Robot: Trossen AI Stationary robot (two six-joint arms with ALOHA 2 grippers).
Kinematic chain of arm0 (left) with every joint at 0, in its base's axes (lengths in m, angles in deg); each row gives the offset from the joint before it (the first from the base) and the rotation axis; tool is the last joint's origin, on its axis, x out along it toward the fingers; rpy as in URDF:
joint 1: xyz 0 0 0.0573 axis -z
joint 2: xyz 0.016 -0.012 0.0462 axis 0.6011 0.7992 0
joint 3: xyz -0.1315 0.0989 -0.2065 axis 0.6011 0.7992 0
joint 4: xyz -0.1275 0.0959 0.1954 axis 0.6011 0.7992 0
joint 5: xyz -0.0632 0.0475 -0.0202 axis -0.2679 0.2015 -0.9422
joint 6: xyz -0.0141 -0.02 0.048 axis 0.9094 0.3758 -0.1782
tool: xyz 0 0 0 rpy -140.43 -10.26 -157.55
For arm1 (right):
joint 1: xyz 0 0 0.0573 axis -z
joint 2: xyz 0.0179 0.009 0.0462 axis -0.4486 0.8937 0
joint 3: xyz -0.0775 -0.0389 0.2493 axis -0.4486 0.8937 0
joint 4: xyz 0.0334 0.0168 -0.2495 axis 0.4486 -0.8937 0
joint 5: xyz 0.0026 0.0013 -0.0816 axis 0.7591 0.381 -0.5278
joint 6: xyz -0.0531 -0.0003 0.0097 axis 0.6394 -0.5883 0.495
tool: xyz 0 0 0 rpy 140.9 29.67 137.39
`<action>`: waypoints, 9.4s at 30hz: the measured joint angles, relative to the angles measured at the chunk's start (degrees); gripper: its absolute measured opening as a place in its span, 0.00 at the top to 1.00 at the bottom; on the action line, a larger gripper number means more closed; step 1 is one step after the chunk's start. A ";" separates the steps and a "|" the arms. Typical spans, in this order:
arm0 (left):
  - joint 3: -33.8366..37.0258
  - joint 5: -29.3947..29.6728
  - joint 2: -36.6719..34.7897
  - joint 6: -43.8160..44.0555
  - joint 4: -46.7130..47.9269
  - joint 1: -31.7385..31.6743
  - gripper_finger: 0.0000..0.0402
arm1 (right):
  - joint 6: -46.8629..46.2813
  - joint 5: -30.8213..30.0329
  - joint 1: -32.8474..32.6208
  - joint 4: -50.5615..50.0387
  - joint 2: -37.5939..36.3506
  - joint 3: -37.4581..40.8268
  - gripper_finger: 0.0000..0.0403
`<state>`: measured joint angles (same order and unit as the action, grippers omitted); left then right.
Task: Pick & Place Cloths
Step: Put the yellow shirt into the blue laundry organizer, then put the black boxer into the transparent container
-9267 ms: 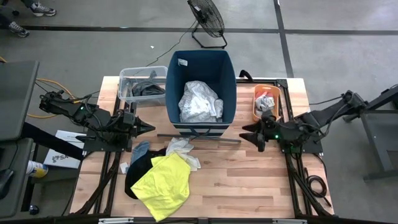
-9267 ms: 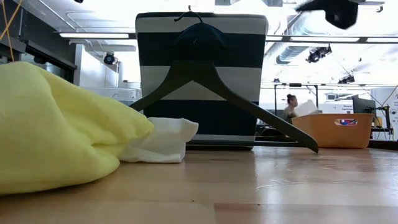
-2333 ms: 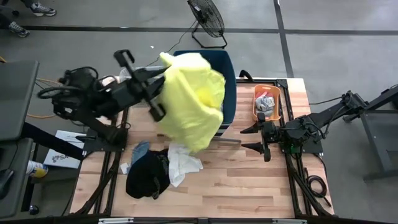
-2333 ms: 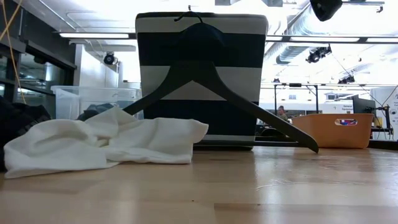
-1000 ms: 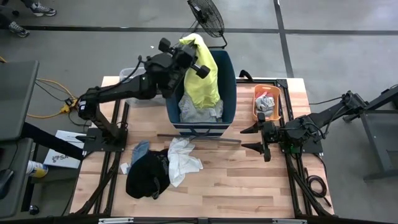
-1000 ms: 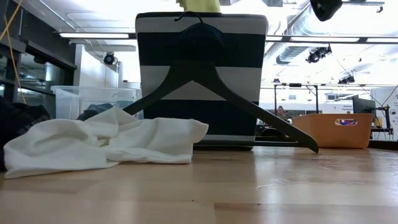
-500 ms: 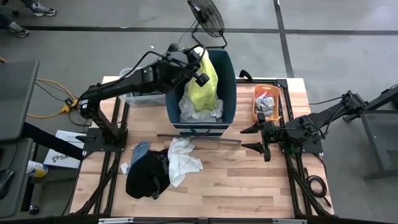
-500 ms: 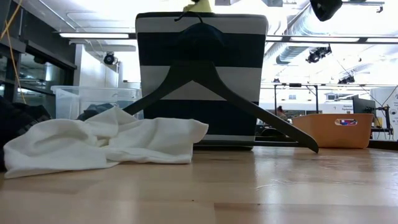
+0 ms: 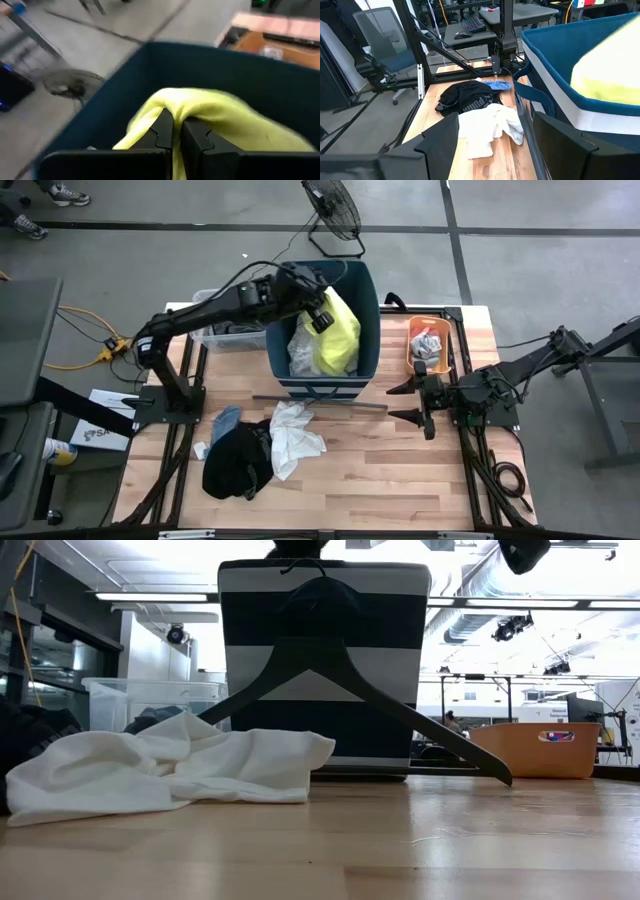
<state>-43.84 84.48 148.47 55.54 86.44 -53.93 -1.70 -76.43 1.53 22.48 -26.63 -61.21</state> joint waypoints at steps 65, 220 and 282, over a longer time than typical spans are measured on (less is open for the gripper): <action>-24.28 -18.85 12.59 -2.54 39.32 -3.42 0.49 | 0.01 0.00 0.02 0.03 0.00 0.00 0.39; 61.86 -6.71 -21.86 27.98 -4.14 65.36 1.00 | 0.02 0.00 0.00 0.02 0.00 0.00 0.39; -4.68 41.34 -24.51 16.41 30.60 42.21 1.00 | 0.00 0.02 0.00 0.02 0.00 0.00 0.39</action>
<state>-48.52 125.82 123.96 71.95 117.04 -11.72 -1.71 -76.42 1.53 22.50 -26.63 -61.21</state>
